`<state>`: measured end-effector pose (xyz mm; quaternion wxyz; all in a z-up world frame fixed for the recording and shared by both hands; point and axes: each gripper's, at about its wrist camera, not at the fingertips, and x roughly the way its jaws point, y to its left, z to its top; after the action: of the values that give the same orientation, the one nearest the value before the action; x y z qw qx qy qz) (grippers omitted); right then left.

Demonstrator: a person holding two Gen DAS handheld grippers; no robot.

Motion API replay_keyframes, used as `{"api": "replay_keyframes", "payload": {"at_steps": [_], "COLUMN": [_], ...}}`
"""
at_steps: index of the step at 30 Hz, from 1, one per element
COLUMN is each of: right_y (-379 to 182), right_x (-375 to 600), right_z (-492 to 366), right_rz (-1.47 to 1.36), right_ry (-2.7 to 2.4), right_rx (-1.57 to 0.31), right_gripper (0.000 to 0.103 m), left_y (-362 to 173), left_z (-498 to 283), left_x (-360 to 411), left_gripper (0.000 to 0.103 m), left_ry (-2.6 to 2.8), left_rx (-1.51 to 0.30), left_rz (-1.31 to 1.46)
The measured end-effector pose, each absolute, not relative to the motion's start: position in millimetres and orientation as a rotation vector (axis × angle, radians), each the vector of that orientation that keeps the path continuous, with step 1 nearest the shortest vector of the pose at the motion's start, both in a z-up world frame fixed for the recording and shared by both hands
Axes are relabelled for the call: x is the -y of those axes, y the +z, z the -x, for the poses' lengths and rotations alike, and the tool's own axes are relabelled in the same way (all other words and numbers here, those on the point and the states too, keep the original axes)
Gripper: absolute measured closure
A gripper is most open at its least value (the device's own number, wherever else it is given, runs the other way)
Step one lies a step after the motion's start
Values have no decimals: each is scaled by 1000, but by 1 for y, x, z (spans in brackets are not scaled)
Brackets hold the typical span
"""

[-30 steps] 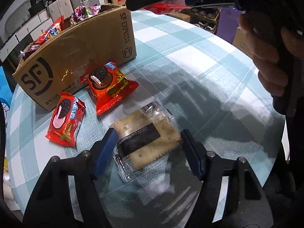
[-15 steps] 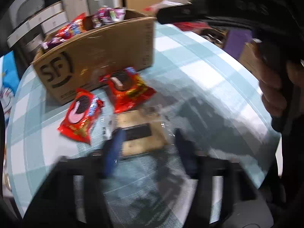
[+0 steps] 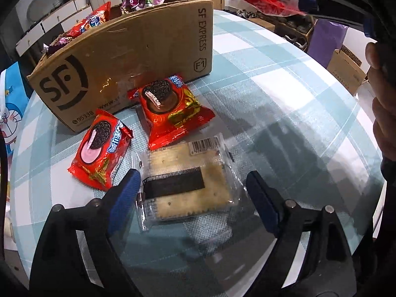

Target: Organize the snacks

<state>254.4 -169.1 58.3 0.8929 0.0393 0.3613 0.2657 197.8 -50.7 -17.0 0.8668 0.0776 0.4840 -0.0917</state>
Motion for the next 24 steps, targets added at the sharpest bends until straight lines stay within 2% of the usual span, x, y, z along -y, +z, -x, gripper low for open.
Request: {"api": "replay_keyframes", "payload": {"at_steps": [1,3,4,10,24], "right_y": [58,59,59,62,65], "right_x": [170,170,170,170,166], "right_z": [-255,-255,-255,-254,-249], "right_rz": [-83,-82,-82,-81,-77], "right_ry": [551,551,551,555,568], "right_rx": [-749,-748,-747,-739,-729], "right_gripper": [55,55,55,55,55], "left_y": [-17,-17,-16,-10,33], "left_z": [-198,-198,-197,-184,-169], "left_x": [49,47,47,52,26], "left_gripper": [19,36,41,45,45], "left_ry": [-192,-201,-198,-255,-226], "left_rx": [-1013,-1002,-992,-949,-835], "left_rz": [-150,-132,-136,-141,-60]}}
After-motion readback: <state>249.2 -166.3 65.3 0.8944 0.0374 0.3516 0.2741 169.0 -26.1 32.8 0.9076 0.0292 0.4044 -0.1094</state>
